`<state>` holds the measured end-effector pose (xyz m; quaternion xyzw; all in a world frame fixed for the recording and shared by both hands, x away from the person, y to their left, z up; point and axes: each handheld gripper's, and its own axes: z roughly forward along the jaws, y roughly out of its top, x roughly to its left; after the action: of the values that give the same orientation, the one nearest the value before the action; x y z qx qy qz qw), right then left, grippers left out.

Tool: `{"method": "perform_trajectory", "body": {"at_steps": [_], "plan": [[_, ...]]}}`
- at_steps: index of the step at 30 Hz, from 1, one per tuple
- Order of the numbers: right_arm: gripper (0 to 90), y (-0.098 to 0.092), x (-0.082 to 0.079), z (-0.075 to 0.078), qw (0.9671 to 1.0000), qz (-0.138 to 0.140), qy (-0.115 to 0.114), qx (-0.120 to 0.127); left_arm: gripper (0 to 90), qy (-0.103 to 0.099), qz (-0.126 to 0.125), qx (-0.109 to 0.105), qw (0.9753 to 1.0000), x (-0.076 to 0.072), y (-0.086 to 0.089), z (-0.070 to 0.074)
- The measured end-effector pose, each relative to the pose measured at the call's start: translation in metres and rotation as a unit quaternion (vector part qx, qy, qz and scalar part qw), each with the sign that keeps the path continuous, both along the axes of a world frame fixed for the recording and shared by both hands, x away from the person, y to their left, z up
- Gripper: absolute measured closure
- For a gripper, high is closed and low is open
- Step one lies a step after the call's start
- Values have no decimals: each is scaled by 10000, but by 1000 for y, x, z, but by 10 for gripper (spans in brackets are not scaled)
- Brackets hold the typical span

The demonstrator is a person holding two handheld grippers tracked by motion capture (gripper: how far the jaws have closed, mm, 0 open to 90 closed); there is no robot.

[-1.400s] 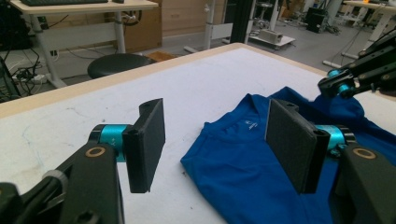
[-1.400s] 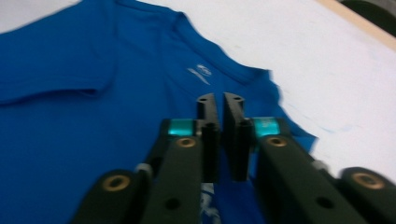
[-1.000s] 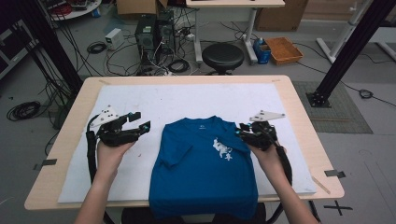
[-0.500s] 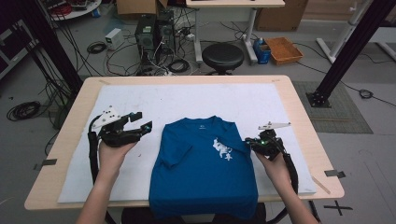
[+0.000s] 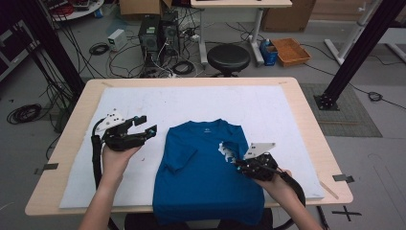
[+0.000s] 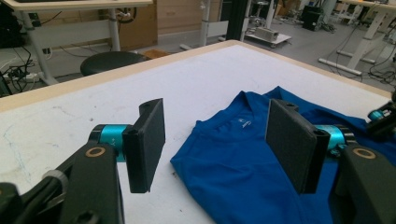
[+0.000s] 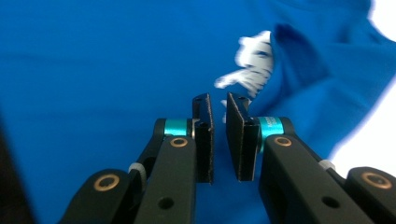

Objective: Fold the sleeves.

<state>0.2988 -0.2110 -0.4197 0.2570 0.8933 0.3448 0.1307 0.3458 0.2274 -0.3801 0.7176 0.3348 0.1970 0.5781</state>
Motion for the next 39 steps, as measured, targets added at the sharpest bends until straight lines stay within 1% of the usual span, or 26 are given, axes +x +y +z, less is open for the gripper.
{"method": "perform_trajectory", "body": {"at_steps": [1,3,4,6,7,8,9,10,11,12,14,15,16,17,19,21,23,25,27,29,31,32,33,35,37,39], "plan": [[787,0,-1,1,10000,94,-2,26,380,3,-6,2,10000,0,0,0],[774,-2,-2,4,9996,241,9,153,380,13,-20,-10,10000,1,0,-1],[768,-4,-2,5,9995,248,-33,185,380,13,-12,-1,10000,1,-1,-1],[751,-8,2,9,9994,11,-190,276,380,29,-22,7,10000,1,-1,-2],[734,-10,5,11,9989,-251,-217,335,380,41,-26,0,10000,1,-2,-2],[697,-12,9,12,9979,-453,-231,394,379,39,-22,22,10000,1,-2,-2],[681,-15,16,13,9954,-761,-187,555,380,50,-37,18,10000,1,-3,-2],[644,-15,22,12,9933,-966,-176,617,380,44,-28,16,10000,1,-3,-2],[604,-14,27,12,9915,-1138,-141,617,380,42,-28,25,10000,1,-3,-3],[588,-12,32,10,9907,-1219,-110,591,379,48,-25,12,10000,1,-3,-3],[588,-5,37,5,9902,-1335,-74,412,379,48,-21,29,10000,1,-3,-3],[612,-2,40,3,9898,-1389,-49,300,380,60,-26,23,10000,1,-2,-3],[676,0,41,0,9903,-1377,1,198,379,76,-11,10,10000,1,-2,-3],[703,2,40,-2,9908,-1355,-14,52,379,82,-13,20,10000,2,-2,-4],[809,4,39,-4,9917,-1280,-15,-80,378,119,-11,5,9999,2,-3,-4],[861,6,33,-2,9942,-1058,-176,-124,378,126,-36,42,9999,3,-4,-5],[877,10,27,0,9963,-812,-242,-150,378,142,-42,28,9999,3,-6,-6],[885,13,22,0,9972,-644,-287,-238,378,152,-66,46,9999,3,-6,-6],[883,14,18,-1,9984,-452,-255,-228,378,158,-64,41,9998,3,-6,-6],[852,15,15,-2,9994,-245,-136,-220,378,154,-47,18,9999,2,-6,-6],[785,15,14,-3,9997,-48,-44,-246,376,177,-60,19,9998,3,-5,-6],[734,15,13,-2,9995,-58,-104,-283,375,181,-44,3,9998,3,-6,-7],[707,14,12,-1,9994,-156,-188,-262,375,185,-53,30,9998,3,-6,-7],[657,9,15,3,9987,-367,-344,-124,375,193,-54,42,9998,3,-7,-7],[636,2,21,8,9962,-736,-466,-1,375,209,-66,39,9998,4,-7,-8],[600,-4,32,11,9918,-1155,-533,106,375,216,-68,51,9997,4,-8,-8]]}}
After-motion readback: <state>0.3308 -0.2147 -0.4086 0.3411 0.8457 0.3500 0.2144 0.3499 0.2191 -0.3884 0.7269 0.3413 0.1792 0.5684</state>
